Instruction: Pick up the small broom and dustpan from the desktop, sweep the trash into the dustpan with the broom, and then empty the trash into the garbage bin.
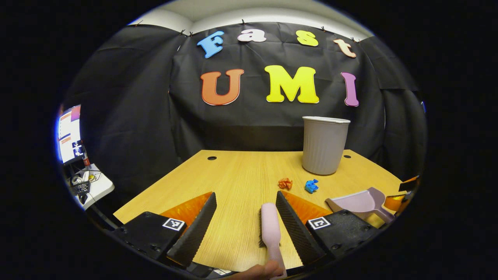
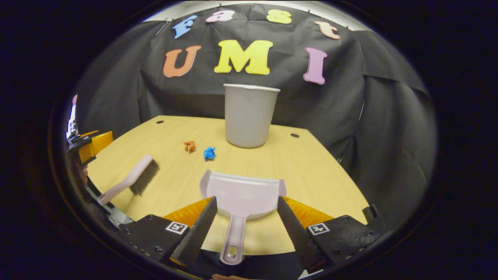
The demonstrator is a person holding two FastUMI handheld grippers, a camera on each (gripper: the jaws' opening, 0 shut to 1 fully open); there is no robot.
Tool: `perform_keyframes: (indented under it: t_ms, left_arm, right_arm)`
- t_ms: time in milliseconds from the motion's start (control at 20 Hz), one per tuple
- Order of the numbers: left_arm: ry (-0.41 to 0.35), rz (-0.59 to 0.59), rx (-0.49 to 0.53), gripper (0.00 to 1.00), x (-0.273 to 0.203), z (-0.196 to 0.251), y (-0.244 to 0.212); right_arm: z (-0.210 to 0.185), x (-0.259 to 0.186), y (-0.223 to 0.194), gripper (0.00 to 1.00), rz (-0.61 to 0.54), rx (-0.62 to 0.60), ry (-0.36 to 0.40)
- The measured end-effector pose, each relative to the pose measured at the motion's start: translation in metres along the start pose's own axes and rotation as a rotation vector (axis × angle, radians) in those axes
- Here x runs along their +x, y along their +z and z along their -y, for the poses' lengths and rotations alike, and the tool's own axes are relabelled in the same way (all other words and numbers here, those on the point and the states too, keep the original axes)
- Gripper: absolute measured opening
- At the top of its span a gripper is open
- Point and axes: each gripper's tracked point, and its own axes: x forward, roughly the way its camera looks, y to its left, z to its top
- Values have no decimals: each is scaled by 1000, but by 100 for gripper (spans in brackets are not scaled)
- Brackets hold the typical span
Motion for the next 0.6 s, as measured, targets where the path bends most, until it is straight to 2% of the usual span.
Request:
perform_keyframes:
  t_ms: [250,300,400,500,600]
  left_arm:
    - [13,-30,-9,99,12,-12,-10]
    - [11,-29,-10,99,15,-12,-11]
    - [3,-40,-11,99,20,-12,-14]
    - [5,-65,-3,99,24,-13,-20]
    - [7,-85,19,99,27,-14,-24]
  right_arm:
    - [-19,21,-47,94,-261,42,64]
    - [-22,26,-53,90,-306,57,81]
    - [-28,31,-55,89,-360,69,110]
    - [-24,40,-58,85,-398,32,82]
    - [-31,48,-57,88,-431,31,98]
